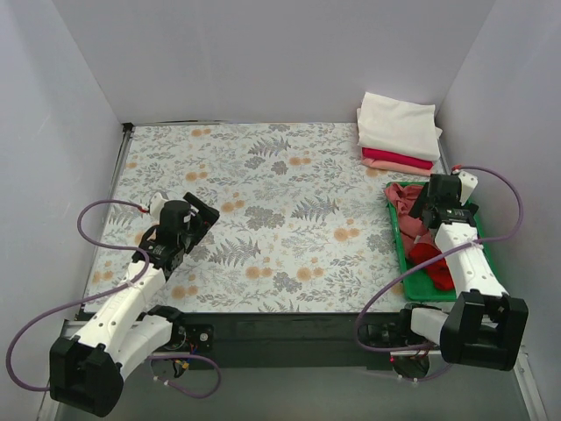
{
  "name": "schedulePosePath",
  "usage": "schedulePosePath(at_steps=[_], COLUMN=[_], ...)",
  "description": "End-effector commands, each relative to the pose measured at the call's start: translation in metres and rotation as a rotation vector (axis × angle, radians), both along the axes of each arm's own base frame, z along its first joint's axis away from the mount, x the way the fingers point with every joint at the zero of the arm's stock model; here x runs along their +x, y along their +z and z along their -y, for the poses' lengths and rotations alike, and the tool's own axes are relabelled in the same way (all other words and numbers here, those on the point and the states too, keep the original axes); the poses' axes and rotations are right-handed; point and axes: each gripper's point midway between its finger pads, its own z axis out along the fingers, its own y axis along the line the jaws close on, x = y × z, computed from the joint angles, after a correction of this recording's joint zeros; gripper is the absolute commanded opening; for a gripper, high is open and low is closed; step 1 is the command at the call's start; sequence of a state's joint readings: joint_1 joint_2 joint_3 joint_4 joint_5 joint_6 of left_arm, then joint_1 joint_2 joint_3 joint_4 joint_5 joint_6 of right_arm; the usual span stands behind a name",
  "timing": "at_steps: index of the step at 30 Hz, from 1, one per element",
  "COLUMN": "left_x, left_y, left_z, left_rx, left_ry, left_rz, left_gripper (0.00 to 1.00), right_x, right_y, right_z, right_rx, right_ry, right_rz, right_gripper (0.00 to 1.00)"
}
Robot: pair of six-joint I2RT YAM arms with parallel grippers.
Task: Fold and stack the t-shirts
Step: Grab the tshirt from the pile
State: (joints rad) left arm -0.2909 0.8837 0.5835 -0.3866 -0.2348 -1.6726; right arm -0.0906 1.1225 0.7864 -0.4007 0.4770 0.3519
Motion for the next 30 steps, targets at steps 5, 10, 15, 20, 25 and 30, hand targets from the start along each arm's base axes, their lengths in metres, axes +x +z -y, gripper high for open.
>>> schedulePosePath(at_steps=[5,10,15,20,25,30], left_x=[0.003,0.002,0.001,0.0,0.0,-0.001], left_y=[0.002,0.006,0.009,0.01,0.011,0.015], left_z=[0.004,0.003,0.003,0.003,0.004,0.004], left_rx=[0.01,0.01,0.004,0.002,0.0,-0.005], left_ry=[-0.037,-0.034,-0.032,-0.035,-0.037,-0.043], left_rz=[-0.001,0.014,0.028,0.03,0.036,0.045], left_gripper=[0.98,0.98,0.98,0.98,0.98,0.98], right_x=[0.01,0.012,0.024,0.035,0.038,0.032], right_y=[0.007,-0.002,0.024,0.093,0.179,0.244], right_z=[0.029,0.037,0.033,0.02,-0.003,-0.017], right_rx=[-0.08,-0.077,-0.06,-0.049,-0.027,-0.043], right_ry=[-0.116,-0.15,-0.105,-0.002,0.132,0.224], right_rz=[-0.055,-0.09,-0.016,0.165,0.394,0.534], right_gripper=[0.79,0.23,0.06,0.03,0.05,0.06])
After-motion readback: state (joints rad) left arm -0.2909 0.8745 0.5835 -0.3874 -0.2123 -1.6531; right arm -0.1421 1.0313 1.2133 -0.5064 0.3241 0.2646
